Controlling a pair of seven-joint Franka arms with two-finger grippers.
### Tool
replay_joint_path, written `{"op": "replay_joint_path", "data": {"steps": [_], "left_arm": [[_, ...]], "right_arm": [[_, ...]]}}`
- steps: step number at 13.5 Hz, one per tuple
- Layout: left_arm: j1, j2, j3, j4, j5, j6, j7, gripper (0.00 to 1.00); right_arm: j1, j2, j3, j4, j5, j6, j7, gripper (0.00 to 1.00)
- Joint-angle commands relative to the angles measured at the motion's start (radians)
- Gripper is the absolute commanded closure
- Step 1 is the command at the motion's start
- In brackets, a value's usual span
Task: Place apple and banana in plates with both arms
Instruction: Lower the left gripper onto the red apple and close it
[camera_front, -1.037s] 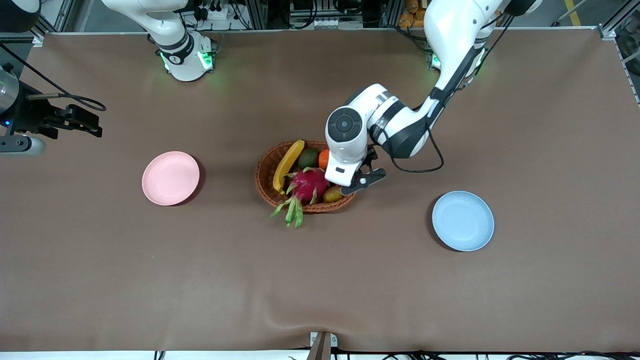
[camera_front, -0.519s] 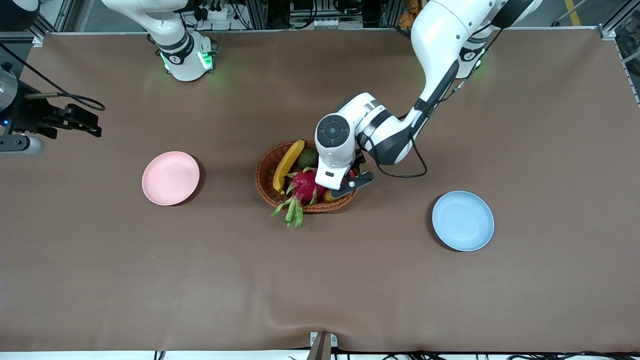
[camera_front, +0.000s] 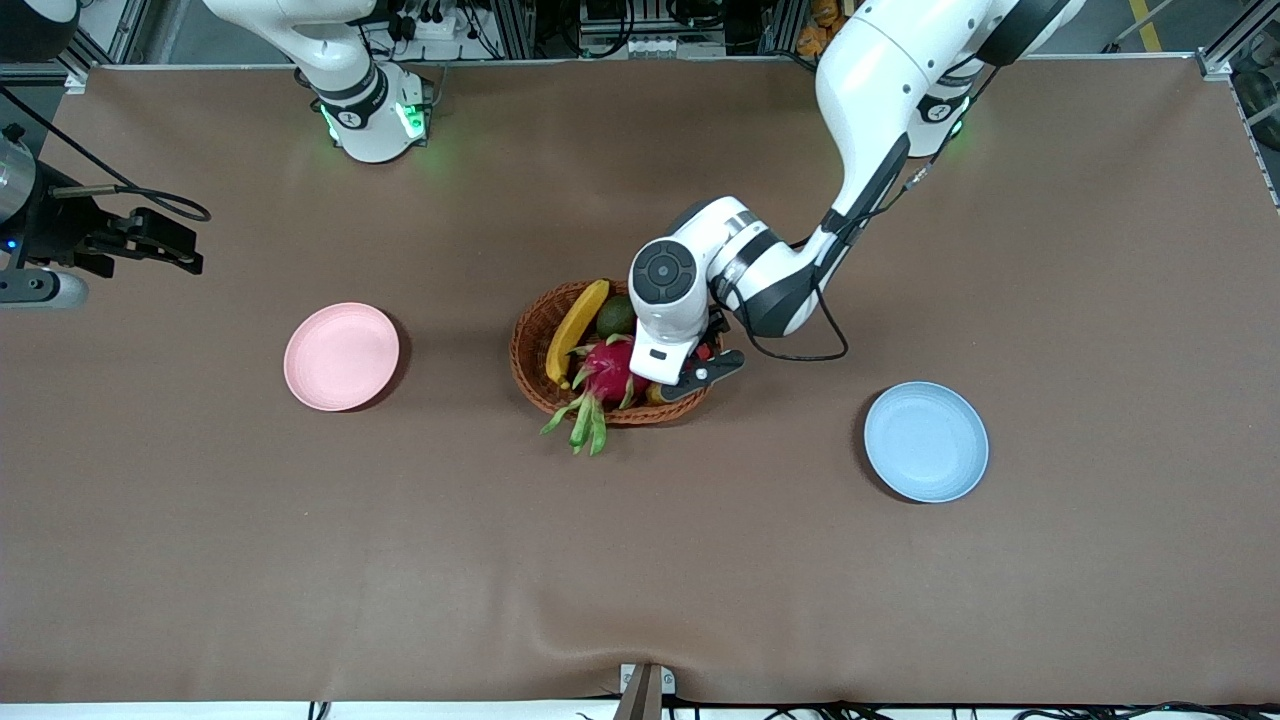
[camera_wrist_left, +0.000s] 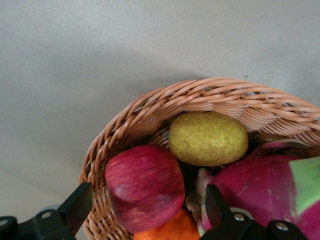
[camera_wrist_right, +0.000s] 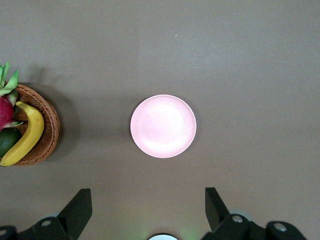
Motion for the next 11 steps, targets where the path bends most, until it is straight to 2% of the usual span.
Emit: {"op": "replay_joint_path", "data": {"steps": [1, 7, 11], "left_arm": [[-0.016, 0.024, 0.008, 0.028, 0.029, 0.012, -0.027, 0.00], [-0.016, 0.043, 0.008, 0.028, 0.029, 0.023, -0.027, 0.09], [-0.016, 0.037, 0.008, 0.024, 0.035, 0.021, -0.028, 0.10]], "right_arm": [[0.003, 0.003, 0.001, 0.008, 0.007, -0.009, 0.013, 0.00], [0.006, 0.003, 0.001, 0.008, 0.007, -0.026, 0.013, 0.00], [0.006, 0.005, 0.003, 0.008, 0.007, -0.027, 0.013, 0.00]]}}
